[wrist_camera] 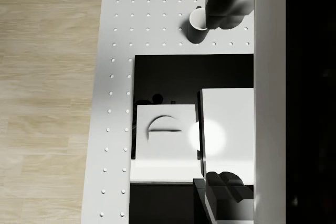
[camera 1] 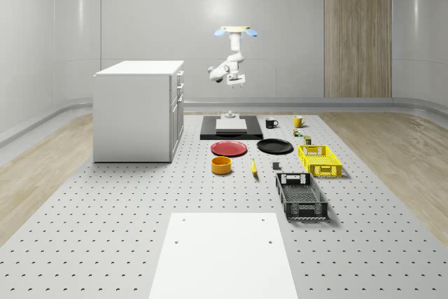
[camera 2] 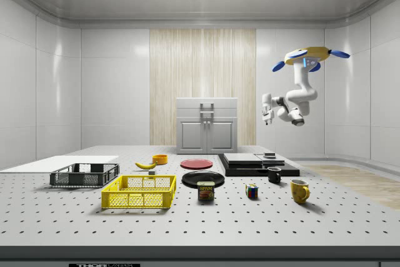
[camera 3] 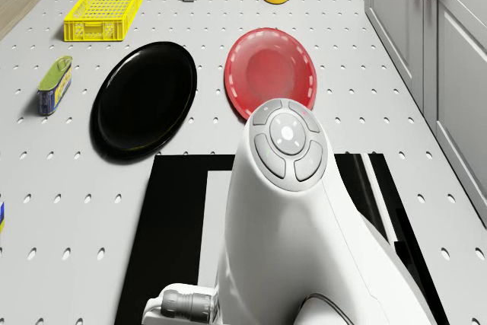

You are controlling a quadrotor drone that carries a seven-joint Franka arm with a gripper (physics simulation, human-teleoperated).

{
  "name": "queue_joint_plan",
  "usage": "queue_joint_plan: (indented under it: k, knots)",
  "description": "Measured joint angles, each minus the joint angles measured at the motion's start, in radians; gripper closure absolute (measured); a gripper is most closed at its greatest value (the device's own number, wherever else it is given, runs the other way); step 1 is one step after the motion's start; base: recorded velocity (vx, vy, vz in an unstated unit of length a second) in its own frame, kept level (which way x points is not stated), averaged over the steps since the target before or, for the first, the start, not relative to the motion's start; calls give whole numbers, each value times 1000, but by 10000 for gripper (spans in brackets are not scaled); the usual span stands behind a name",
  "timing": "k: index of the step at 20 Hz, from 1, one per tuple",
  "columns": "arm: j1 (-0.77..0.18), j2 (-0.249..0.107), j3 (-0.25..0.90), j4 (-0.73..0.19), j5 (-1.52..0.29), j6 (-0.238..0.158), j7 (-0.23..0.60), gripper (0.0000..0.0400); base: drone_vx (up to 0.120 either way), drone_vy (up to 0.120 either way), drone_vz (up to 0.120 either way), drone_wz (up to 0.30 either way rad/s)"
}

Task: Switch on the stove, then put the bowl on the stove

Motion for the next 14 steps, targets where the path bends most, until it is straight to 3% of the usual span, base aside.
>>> queue_joint_plan:
  k: [5,10,14]
  knots:
    - [-65,-38,33,-6,-18,-13,44,0,0,-112,-120,0]
    - [-98,-69,52,-6,-14,-4,69,0,0,0,-120,0]
    - [-115,-92,63,-5,-6,10,82,0,0,-70,-120,0]
